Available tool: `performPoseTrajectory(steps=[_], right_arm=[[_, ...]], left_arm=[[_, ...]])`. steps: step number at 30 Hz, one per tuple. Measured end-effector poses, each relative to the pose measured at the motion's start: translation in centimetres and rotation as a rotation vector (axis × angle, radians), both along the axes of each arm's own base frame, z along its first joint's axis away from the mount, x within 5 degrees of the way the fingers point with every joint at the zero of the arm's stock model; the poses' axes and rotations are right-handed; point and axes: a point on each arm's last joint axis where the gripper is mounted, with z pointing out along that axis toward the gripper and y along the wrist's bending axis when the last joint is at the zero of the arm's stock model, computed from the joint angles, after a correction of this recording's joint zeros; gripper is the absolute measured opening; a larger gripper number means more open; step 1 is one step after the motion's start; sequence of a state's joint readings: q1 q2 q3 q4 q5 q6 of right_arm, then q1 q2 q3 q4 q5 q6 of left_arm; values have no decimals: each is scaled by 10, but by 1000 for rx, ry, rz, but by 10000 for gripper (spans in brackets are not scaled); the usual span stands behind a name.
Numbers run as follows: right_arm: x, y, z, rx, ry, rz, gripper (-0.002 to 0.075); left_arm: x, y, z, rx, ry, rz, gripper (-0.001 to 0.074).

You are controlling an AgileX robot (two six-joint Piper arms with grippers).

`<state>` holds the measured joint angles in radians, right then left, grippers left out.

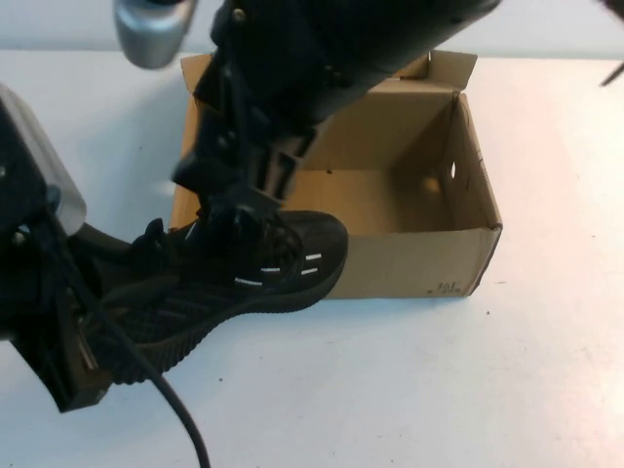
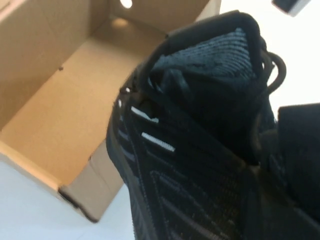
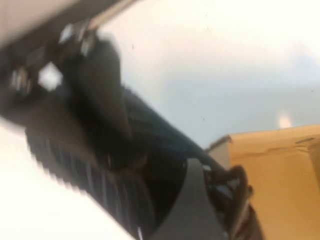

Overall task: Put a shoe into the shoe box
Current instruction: Hand over the shoe

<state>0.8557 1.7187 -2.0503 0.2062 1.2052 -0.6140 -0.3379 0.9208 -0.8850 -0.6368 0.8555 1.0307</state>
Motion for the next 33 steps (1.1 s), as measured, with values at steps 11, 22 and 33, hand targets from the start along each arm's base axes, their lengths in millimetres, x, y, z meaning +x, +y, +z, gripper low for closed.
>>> performPoseTrajectory(steps=[11,22,33], right_arm=[[-16,-20,19,-39,-105,87,473],[-38,-63,22,31,-19,97,473],[-44,-80,-38,85,162,180,473]], left_arm=[[-12,2,52,43,-115,-103,38],[-24,7,56,103,-105,-144,37],[-46,9,60,84,-66,-215,37]])
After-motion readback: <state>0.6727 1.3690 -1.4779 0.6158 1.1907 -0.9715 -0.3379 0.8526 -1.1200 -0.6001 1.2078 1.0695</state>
